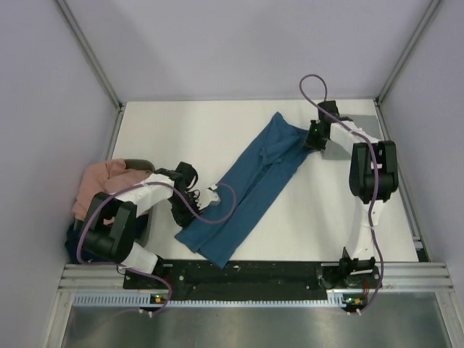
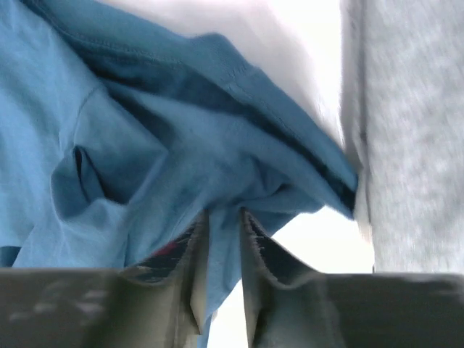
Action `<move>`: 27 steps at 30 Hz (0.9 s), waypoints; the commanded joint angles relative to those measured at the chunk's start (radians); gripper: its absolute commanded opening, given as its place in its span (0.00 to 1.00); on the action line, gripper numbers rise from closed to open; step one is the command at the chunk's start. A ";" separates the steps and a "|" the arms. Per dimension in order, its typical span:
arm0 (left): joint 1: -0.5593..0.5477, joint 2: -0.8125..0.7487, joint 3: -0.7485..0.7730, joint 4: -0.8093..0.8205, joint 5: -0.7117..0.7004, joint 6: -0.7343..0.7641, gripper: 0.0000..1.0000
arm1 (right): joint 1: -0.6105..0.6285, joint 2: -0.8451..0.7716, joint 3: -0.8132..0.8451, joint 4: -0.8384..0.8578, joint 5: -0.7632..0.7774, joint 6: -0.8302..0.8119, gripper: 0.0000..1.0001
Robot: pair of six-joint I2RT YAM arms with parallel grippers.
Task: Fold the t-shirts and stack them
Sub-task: Rotate the tshirt 90 degrees
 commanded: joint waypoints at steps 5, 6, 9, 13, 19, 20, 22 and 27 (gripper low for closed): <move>-0.166 -0.135 -0.139 -0.040 0.222 0.108 0.24 | -0.002 0.262 0.304 -0.054 -0.200 0.027 0.00; -0.200 -0.155 -0.136 -0.033 0.250 0.111 0.26 | 0.001 0.309 0.384 -0.057 -0.241 0.031 0.00; -0.299 -0.189 -0.104 0.007 0.338 0.118 0.41 | 0.012 0.490 0.665 -0.065 -0.343 0.082 0.00; -0.384 -0.155 -0.018 0.096 0.350 0.094 0.54 | 0.012 0.693 1.125 -0.054 -0.377 0.185 0.19; -0.390 -0.198 0.080 -0.009 0.257 0.160 0.62 | 0.004 0.362 0.842 0.009 -0.307 -0.062 0.62; -0.390 -0.201 0.101 -0.029 0.238 0.164 0.64 | 0.003 0.265 0.751 0.009 -0.276 -0.132 0.66; -0.390 -0.206 0.131 -0.037 0.246 0.178 0.73 | 0.004 0.055 0.551 0.016 -0.275 -0.247 0.73; -0.418 -0.220 0.053 0.027 0.428 0.308 0.98 | 0.062 -0.528 -0.054 0.150 -0.386 -0.444 0.83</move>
